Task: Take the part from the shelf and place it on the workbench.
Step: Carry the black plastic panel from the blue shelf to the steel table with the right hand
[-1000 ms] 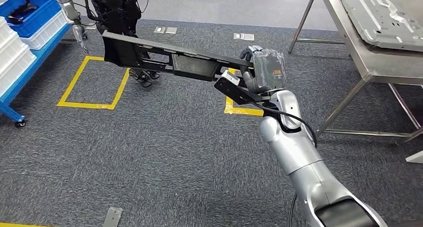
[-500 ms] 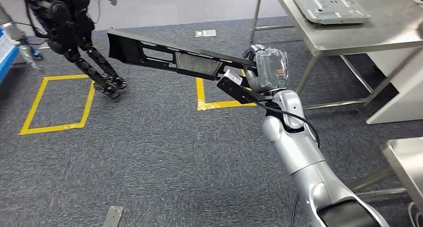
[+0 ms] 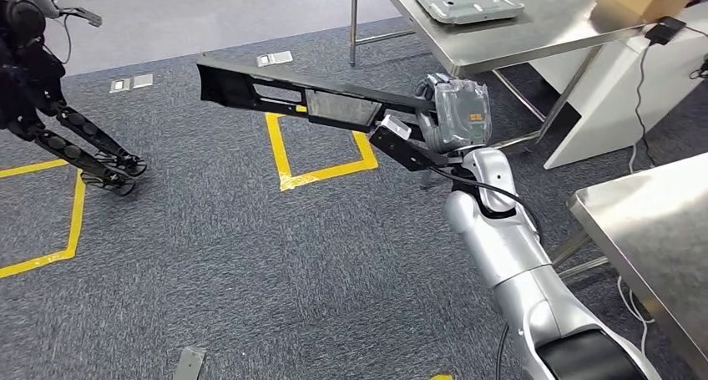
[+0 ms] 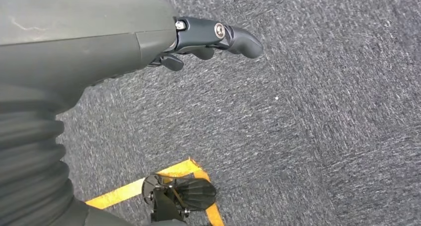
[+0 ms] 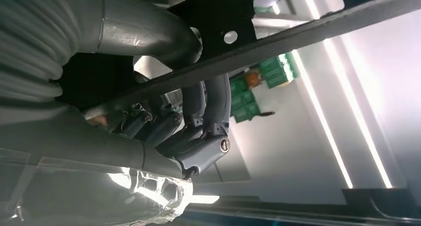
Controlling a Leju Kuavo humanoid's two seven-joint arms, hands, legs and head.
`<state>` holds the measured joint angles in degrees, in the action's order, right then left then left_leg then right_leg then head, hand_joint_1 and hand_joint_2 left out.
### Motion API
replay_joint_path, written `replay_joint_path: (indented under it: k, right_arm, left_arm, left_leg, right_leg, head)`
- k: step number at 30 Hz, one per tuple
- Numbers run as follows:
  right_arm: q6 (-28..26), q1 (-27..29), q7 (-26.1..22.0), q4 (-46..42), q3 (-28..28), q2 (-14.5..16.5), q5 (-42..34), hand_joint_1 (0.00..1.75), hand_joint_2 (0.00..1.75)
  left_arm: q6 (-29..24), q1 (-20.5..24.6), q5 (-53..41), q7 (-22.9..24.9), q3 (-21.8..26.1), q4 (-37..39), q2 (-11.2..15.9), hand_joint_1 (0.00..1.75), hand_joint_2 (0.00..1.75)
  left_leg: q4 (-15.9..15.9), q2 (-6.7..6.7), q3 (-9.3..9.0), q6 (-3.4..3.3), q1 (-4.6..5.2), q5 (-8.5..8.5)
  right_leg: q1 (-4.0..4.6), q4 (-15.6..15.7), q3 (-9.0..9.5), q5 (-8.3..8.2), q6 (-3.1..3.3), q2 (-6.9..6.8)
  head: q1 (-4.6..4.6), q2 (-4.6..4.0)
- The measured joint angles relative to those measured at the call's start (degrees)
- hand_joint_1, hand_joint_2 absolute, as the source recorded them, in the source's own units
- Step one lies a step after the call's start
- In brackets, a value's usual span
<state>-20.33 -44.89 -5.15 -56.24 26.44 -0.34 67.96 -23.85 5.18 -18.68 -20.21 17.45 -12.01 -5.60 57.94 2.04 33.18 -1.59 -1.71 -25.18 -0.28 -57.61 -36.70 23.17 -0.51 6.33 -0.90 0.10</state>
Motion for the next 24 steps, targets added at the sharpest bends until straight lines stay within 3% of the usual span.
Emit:
replay_joint_path:
  k: [2, 4, 5, 6, 8, 10, 11, 13, 14, 16, 17, 19, 20, 21, 22, 24]
  right_arm:
    - [0.0, -0.4, -0.1, 0.3, 0.0, -0.1, 0.0, 1.75, 1.75]
    - [0.0, -0.6, -0.2, 0.9, 0.1, -0.1, 0.2, 1.75, 1.75]
    - [-0.1, -0.6, -0.3, 1.2, 0.2, -0.1, 0.3, 1.75, 1.75]
    - [-0.1, -0.6, -0.3, 1.5, 0.3, -0.1, 0.5, 1.75, 1.75]
    - [-0.2, -0.6, -0.3, 2.0, 0.4, -0.1, 0.9, 1.75, 1.75]
    - [-0.3, -0.7, -0.2, 2.2, 0.4, 0.2, 1.0, 1.75, 1.75]
    - [-0.3, -0.7, -0.2, 2.4, 0.5, 0.3, 1.1, 1.75, 1.75]
    - [-0.4, -0.8, -0.2, 2.8, 0.5, 0.6, 1.2, 1.75, 1.75]
    - [-0.4, -0.8, -0.2, 3.1, 0.5, 0.8, 1.4, 1.75, 1.75]
    - [-0.6, -0.9, -0.1, 3.6, 0.6, 1.5, 1.7, 1.75, 1.75]
    - [-0.6, -1.0, 0.0, 3.8, 0.6, 1.9, 1.8, 1.75, 1.75]
    - [-0.7, -1.0, 0.0, 4.3, 0.8, 2.7, 2.0, 1.75, 1.75]
    - [-0.7, -1.0, 0.0, 4.5, 0.9, 2.9, 2.0, 1.75, 1.75]
    - [-0.7, -1.0, 0.0, 4.8, 1.0, 3.0, 2.0, 1.75, 1.75]
    - [-0.7, -1.0, 0.1, 5.1, 1.0, 3.1, 2.1, 1.75, 1.75]
    - [-1.1, -1.2, 0.3, 5.6, 1.1, 3.5, 2.3, 1.75, 1.75]
  left_arm:
    - [0.0, 0.0, 0.1, -0.1, 0.1, 0.0, 0.0, 0.0, 1.75]
    - [0.0, -0.1, 0.1, -0.1, 0.3, -0.1, 0.0, 0.0, 1.75]
    - [0.0, -0.1, 0.1, -0.1, 0.3, -0.1, 0.0, 0.0, 1.75]
    - [0.0, -0.1, 0.1, -0.1, 0.3, -0.1, 0.0, 0.0, 1.75]
    - [0.0, 0.0, 0.1, -0.1, 0.3, -0.1, -0.1, 0.0, 1.75]
    - [0.0, 0.0, 0.1, -0.1, 0.3, -0.1, 0.0, 0.0, 1.75]
    - [0.0, 0.0, 0.1, -0.1, 0.3, -0.1, 0.0, 0.0, 1.75]
    - [-0.1, 0.0, 0.3, -0.1, 0.5, -0.1, 0.0, 0.0, 1.75]
    - [-0.1, 0.1, 0.4, -0.1, 0.6, -0.1, 0.0, 0.0, 1.75]
    - [-0.1, 0.1, 0.4, -0.1, 0.9, -0.1, -0.1, 0.0, 1.75]
    - [-0.1, 0.1, 0.5, -0.1, 1.0, -0.1, -0.1, 0.0, 1.75]
    - [-0.1, 0.0, 0.6, -0.1, 1.2, -0.1, -0.1, 0.0, 1.75]
    - [-0.1, 0.0, 0.6, -0.1, 1.2, -0.1, -0.1, 0.0, 1.75]
    - [-0.1, 0.0, 0.6, -0.1, 1.3, -0.1, -0.1, 0.0, 1.75]
    - [-0.1, 0.0, 0.6, -0.1, 1.4, -0.1, -0.1, 0.0, 1.75]
    - [-0.1, 0.0, 0.3, -0.1, 1.6, -0.1, 0.0, 0.0, 1.75]
  left_leg:
    - [-0.7, -1.54, -0.26, -0.54, 0.16, 0.42]
    - [-0.8, -3.12, -0.22, -0.64, 0.39, 0.4]
    - [-0.7, -3.88, -0.21, -0.62, 0.43, 0.35]
    - [-0.7, -4.61, -0.21, -0.53, 0.42, 0.29]
    - [-0.6, -5.97, -0.32, -0.09, 0.37, 0.03]
    - [-0.2, -7.21, -0.37, 0.7, 0.62, -0.39]
    - [-0.1, -7.8, -0.45, 1.05, 0.76, -0.57]
    - [0.0, -8.87, -0.7, 1.62, 0.62, -0.84]
    - [0.4, -8.29, -0.67, 1.88, 0.3, -1.31]
    - [4.1, -5.34, 0.79, 2.27, -0.23, -3.86]
    - [7.6, -3.6, 2.43, 2.32, -0.33, -5.8]
    - [15.0, -2.24, 6.22, 2.19, -0.27, -8.59]
    - [16.5, -2.06, 7.32, 1.99, -0.22, -8.48]
    - [15.7, -1.91, 7.29, 1.67, -0.14, -7.19]
    - [12.7, -1.46, 6.15, 1.25, -0.05, -5.0]
    - [5.3, 0.9, 2.82, 0.4, 0.1, -1.41]
  right_leg:
    - [0.09, -6.1, -3.29, 2.56, 0.3, -3.93]
    - [-0.23, -13.8, -7.17, 5.09, 0.27, -5.45]
    - [-0.46, -15.5, -8.06, 5.38, -0.07, -5.65]
    - [-0.71, -14.6, -7.58, 4.73, -0.63, -5.93]
    - [-1.18, -6.5, -3.36, 1.91, -1.83, -8.1]
    - [-0.92, 0.1, 0.31, -0.07, -2.08, -10.25]
    - [-0.73, 1.2, 0.83, -0.34, -1.84, -10.49]
    - [-0.74, 1.0, 0.68, -0.54, -1.2, -8.85]
    - [-0.94, 1.0, 0.68, -0.6, -0.9, -8.04]
    - [-1.17, 1.1, 0.79, -0.76, -0.02, -6.52]
    - [-1.07, 1.1, 0.81, -0.82, 0.3, -5.73]
    - [-0.6, 1.0, 0.82, -0.91, 0.73, -4.12]
    - [-0.35, 1.0, 0.83, -0.94, 0.79, -3.23]
    - [-0.14, 0.9, 0.85, -0.96, 0.83, -2.35]
    - [0.0, 0.8, 0.86, -0.97, 0.83, -1.47]
    - [0.15, 0.7, 0.77, -1.09, 0.74, 0.1]
  head:
    - [0.31, -0.01]
    - [0.41, -0.01]
    - [0.43, -0.01]
    - [0.45, -0.01]
    - [0.5, -0.01]
    - [0.52, -0.01]
    - [0.5, 0.0]
    - [0.41, 0.0]
    - [0.37, 0.0]
    - [0.23, -0.01]
    - [0.15, -0.01]
    - [0.05, -0.01]
    - [0.06, -0.01]
    - [0.08, -0.01]
    - [0.09, -0.01]
    - [0.14, -0.01]
